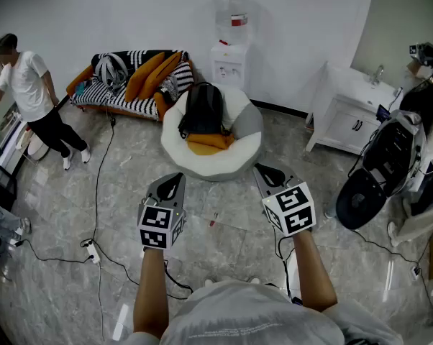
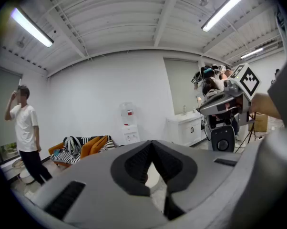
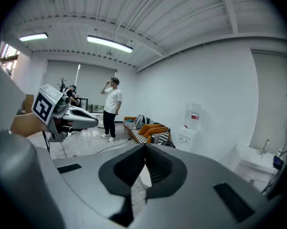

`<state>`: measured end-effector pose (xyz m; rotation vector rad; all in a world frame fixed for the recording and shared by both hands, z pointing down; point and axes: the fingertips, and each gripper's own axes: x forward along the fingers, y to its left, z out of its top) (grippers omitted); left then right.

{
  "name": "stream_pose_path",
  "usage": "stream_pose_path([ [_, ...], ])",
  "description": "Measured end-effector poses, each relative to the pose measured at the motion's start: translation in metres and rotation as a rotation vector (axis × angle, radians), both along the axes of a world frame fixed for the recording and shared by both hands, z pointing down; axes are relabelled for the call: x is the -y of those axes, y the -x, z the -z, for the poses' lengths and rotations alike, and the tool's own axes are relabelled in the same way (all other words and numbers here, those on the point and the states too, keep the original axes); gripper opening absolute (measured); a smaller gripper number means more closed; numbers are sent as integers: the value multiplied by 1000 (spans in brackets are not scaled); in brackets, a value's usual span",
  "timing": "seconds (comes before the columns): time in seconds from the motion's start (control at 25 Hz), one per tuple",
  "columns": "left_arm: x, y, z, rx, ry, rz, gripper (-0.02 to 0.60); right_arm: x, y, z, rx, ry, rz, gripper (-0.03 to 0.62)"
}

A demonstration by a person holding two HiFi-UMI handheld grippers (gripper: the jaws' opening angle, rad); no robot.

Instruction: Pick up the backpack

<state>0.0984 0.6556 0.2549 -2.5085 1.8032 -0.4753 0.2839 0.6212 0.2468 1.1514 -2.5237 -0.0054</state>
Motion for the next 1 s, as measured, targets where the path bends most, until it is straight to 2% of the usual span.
stream_pose_path([
  [0.52,0,16,-3,-9,3,-7,21,2,19,1,67,4,-17,3],
  [0.8,-3,43,-8,-13,6,-21,21,2,42,-2,96,18,-50,3],
  [1.0,-8,66,-14,-20,12,-36,21,-5,75,0,111,15,-55,3],
])
